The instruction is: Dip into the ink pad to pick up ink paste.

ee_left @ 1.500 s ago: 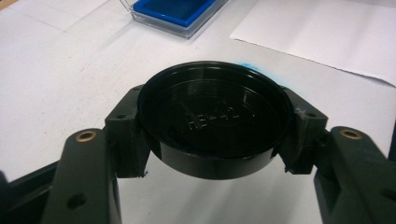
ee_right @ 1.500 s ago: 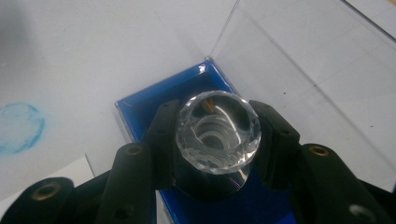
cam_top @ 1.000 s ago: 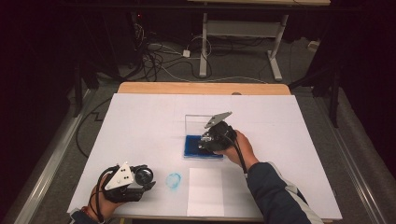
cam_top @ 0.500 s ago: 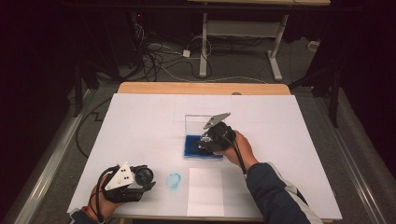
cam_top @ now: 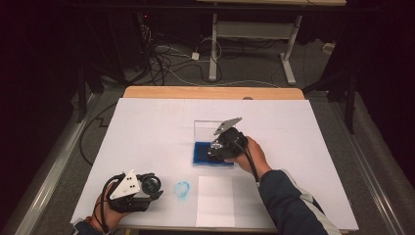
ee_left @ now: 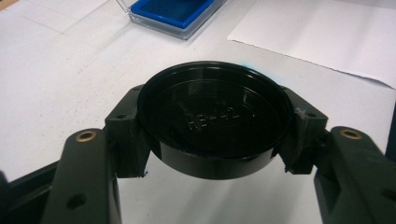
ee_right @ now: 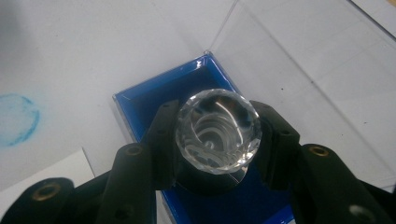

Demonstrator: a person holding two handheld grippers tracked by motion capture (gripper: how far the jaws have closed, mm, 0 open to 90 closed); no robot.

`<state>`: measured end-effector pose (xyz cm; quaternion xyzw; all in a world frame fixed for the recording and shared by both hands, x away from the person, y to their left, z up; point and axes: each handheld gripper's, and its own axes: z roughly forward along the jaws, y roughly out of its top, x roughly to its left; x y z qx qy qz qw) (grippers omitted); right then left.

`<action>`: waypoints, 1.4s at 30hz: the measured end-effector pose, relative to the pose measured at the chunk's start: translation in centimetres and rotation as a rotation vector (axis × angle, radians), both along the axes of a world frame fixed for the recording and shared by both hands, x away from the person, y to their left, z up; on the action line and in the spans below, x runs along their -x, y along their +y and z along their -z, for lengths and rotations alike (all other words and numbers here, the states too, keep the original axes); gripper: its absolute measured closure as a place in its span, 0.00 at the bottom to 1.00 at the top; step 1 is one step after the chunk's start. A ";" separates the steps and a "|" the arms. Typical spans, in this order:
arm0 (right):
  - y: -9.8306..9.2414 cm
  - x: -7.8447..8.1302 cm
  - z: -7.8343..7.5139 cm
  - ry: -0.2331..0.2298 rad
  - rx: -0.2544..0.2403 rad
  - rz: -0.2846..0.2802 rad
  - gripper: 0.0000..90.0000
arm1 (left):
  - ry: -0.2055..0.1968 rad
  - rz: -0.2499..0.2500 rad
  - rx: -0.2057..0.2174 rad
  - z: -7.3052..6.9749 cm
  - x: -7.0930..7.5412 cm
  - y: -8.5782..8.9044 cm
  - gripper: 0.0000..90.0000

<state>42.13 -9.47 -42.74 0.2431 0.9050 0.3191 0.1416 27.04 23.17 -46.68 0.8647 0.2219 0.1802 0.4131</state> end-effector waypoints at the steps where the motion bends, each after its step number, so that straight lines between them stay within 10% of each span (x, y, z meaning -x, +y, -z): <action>1: 0.0 0.0 -0.1 -0.003 0.006 -0.002 0.64 | 0.000 0.001 -0.001 0.0 0.0 0.0 0.40; 23: -3.6 3.5 -4.4 -0.100 -0.197 -0.039 0.64 | -0.001 -0.006 -0.005 0.1 -0.1 0.0 0.40; 42: -4.4 7.0 -7.1 -0.145 -0.234 -0.145 0.64 | 0.004 -0.004 -0.004 0.2 -0.3 0.0 0.40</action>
